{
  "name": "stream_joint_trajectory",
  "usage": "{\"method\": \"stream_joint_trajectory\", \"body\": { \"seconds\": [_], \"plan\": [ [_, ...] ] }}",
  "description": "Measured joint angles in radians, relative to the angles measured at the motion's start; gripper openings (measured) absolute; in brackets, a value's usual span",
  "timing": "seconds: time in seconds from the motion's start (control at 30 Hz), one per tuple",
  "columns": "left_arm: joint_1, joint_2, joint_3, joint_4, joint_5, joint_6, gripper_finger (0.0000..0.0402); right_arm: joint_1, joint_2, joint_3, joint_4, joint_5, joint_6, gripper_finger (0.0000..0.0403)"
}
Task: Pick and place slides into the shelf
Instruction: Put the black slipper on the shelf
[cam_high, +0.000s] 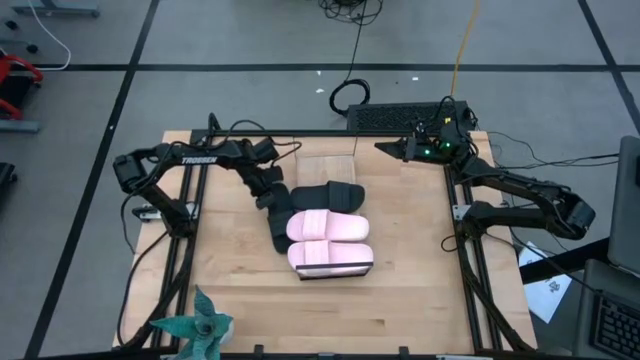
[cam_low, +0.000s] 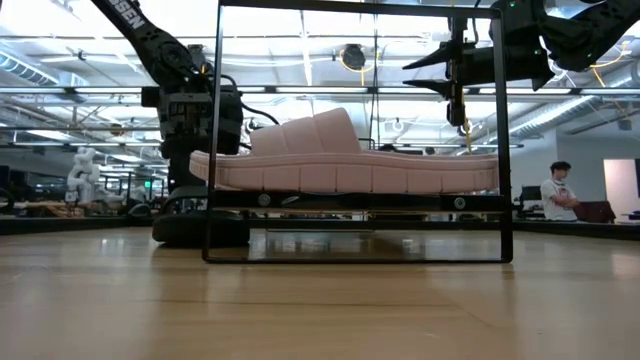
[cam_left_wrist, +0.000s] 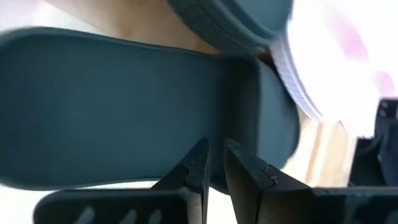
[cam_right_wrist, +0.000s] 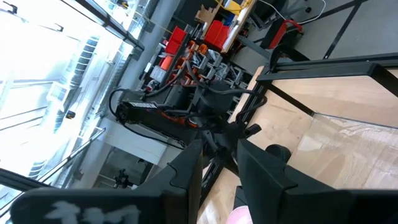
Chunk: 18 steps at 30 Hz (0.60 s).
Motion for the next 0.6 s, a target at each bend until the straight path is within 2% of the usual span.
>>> {"method": "stream_joint_trajectory", "body": {
  "seconds": [0.13,0.6],
  "plan": [
    [-0.002,0.0,0.0,0.024,-0.033,0.002,0.0047,0.0,0.0,0.0,0.0,0.0,0.0,0.0093],
    [0.002,0.0,0.0,0.034,-0.001,0.026,0.0048,0.0,0.0,0.0,-0.001,0.0,0.0,0.0093]
  ]
}}
